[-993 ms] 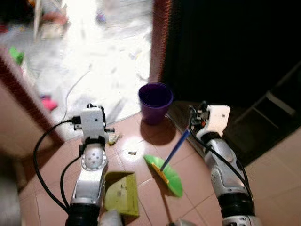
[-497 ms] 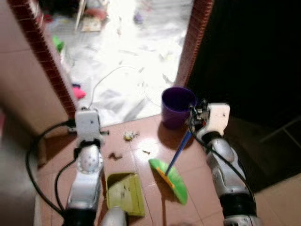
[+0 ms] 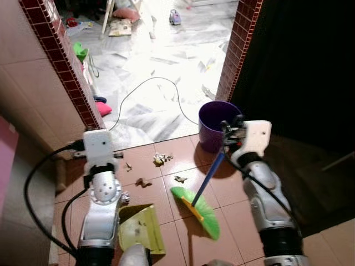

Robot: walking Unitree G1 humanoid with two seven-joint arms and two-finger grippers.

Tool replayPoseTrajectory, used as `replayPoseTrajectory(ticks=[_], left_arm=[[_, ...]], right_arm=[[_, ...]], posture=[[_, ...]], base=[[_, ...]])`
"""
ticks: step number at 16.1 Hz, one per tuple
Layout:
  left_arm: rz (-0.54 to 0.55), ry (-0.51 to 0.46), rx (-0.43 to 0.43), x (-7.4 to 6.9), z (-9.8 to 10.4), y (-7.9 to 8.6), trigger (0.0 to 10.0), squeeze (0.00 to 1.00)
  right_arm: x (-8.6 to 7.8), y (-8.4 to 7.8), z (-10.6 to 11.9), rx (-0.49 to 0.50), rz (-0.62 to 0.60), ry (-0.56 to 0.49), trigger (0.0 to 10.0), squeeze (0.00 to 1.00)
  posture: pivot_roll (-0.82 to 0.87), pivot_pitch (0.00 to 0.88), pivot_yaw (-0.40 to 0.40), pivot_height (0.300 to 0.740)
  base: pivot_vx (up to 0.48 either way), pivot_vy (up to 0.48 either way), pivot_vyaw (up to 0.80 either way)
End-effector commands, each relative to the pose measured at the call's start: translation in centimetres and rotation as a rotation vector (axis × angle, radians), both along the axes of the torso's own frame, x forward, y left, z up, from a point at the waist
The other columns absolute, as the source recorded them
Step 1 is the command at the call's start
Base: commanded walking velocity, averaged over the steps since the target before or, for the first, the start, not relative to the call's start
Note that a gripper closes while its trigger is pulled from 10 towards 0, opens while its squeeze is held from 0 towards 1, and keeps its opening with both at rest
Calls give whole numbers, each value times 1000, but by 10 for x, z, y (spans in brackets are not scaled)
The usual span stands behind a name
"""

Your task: Sweep floor

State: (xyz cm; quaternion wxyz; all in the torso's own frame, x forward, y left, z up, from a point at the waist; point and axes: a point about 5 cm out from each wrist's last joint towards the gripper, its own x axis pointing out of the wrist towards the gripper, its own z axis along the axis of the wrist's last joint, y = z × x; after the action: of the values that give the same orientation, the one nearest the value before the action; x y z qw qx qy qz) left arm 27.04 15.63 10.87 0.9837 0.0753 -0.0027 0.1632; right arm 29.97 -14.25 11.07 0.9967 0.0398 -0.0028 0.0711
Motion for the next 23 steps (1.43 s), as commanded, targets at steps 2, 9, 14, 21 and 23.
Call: replayPoseTrajectory(ticks=[2, 9, 14, 21, 23], left_arm=[[-12, -43, -4, 2, 13, -1, 10000, 0], [57, -105, 31, 5, 29, 5, 10000, 0], [32, -107, 8, 7, 29, 4, 10000, 0], [-21, -141, -16, 14, 36, -5, 10000, 0], [-26, -142, -19, 15, 36, -7, 10000, 0]], right_arm=[[-1, 3, 11, -8, 13, -47, 10000, 0], [12, 10, 71, -7, 0, -241, 10000, 0], [17, 4, 91, -125, -31, -339, 10000, 0], [11, 1, 65, -178, -38, -263, 10000, 0], [9, 3, 62, -179, -23, -254, 10000, 0]], posture=[[-47, 2, 18, 740], [-53, 3, 18, 740], [-54, 0, 11, 740], [-64, 1, 18, 740], [-64, 3, 18, 740]], base=[[0, 0, 0], [0, 0, 0], [0, 0, 0], [122, 0, 0], [336, 0, 394]])
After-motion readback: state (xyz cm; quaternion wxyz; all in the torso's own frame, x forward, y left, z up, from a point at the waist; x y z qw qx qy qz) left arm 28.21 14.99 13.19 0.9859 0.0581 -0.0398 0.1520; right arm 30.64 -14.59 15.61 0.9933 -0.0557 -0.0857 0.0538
